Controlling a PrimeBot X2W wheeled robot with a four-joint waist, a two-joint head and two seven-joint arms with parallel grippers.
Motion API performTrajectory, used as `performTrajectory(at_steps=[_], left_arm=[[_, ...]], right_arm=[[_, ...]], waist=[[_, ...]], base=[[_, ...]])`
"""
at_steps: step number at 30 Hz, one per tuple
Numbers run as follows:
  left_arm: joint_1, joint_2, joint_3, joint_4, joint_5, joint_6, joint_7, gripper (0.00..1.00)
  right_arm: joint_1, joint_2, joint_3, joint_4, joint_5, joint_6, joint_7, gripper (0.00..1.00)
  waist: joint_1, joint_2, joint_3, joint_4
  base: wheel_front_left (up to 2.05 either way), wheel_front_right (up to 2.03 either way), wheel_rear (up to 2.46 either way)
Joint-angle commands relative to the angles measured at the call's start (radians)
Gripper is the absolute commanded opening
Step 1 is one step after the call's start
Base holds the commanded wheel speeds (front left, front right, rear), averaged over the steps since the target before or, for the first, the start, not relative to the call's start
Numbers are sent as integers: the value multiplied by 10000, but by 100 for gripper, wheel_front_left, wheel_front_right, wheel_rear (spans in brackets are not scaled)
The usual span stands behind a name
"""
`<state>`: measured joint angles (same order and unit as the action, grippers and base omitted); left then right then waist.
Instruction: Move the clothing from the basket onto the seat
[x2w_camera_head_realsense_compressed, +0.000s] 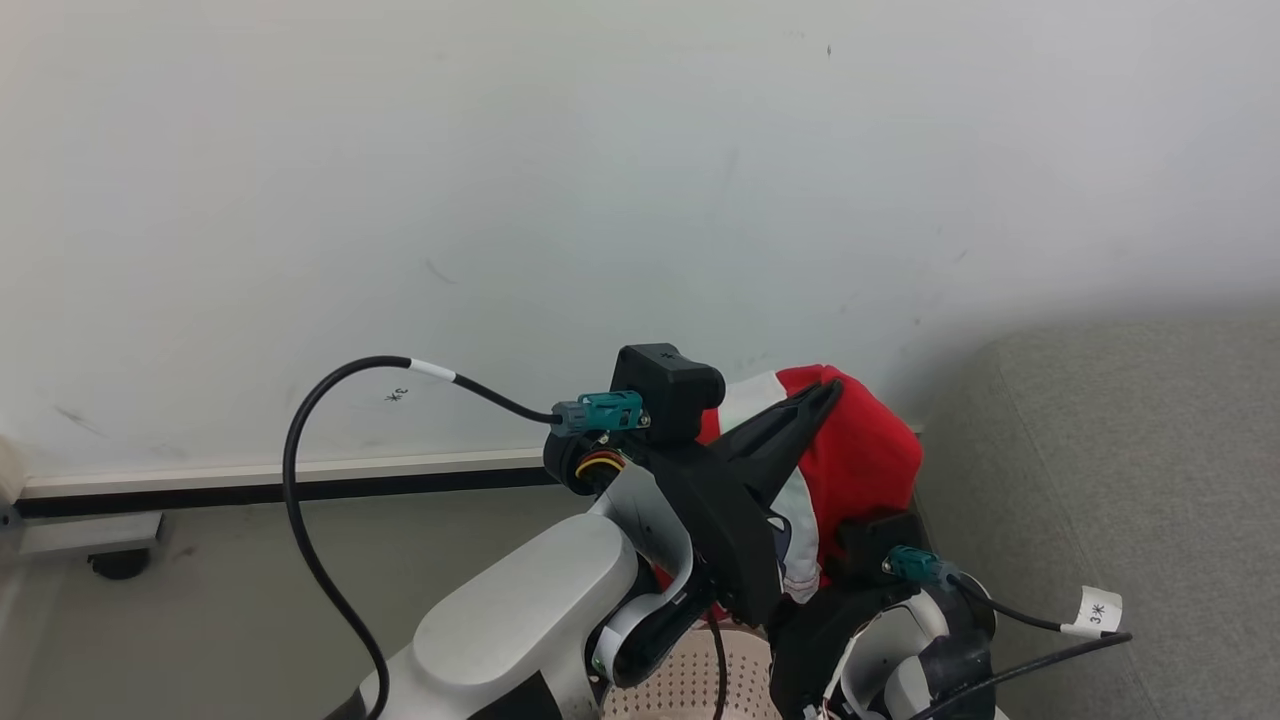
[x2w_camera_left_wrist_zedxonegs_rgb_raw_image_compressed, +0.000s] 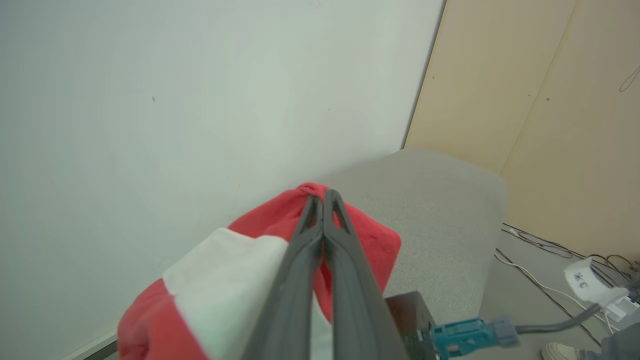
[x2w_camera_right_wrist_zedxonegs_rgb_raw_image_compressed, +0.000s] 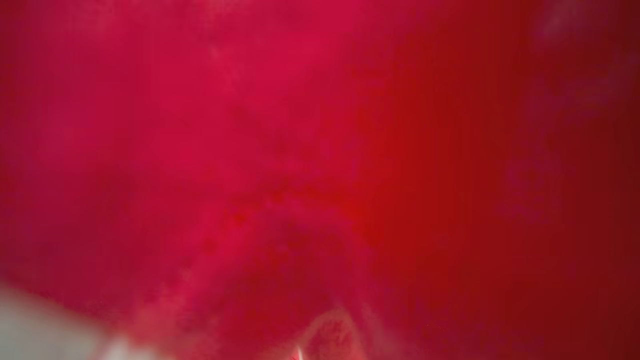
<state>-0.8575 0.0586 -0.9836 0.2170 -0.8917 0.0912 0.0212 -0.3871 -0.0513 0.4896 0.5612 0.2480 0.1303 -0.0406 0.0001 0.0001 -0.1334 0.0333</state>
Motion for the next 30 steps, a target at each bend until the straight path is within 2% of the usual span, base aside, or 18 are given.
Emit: performTrajectory(at_steps=[1,9,15,16,18,19,20,21,22,30], left_arm=[[85,49,-5,-23,-69,62,7,0],[155,252,193,276,-157,173,-72,0],[41,630,147,998,476,524,-470,0],[52,674,112,1162,539,567,-532,18],[121,747,81,1494,641,604,-703,41],[146,785,25,1657,703,597,-763,69],[213,777,27,1812,693,593,-820,71],[254,767,27,1944,710,575,-915,89],[290,759,16,2062,750,562,-1017,100],[687,775,142,2761,810,768,-1814,100]], right_arm=[[-131,15,36,3,93,8,-78,0],[-99,16,27,117,2,8,-274,0],[144,16,-204,-58,21,8,-419,0],[178,15,-237,-92,3,8,-449,0],[272,15,-285,-182,-41,8,-505,0],[318,16,-304,-213,-47,8,-503,0],[351,15,-320,-259,-55,8,-525,0],[372,15,-326,-320,-65,8,-532,0],[403,17,-338,-389,-69,6,-529,0],[568,15,-420,-840,-162,8,-467,0]], waist=[[-1,-1,8,-20],[-1,-1,42,-106],[-1,-1,91,-178],[-1,-1,100,-196],[-1,-1,123,-236],[-1,-1,134,-259],[-1,-1,144,-284],[-1,-1,156,-314],[-1,-1,168,-339],[-1,-1,195,-502]], base=[[0,0,0],[0,0,0],[0,0,0],[0,0,0],[0,0,0],[0,0,0],[0,0,0],[0,0,0],[0,0,0],[0,0,0]])
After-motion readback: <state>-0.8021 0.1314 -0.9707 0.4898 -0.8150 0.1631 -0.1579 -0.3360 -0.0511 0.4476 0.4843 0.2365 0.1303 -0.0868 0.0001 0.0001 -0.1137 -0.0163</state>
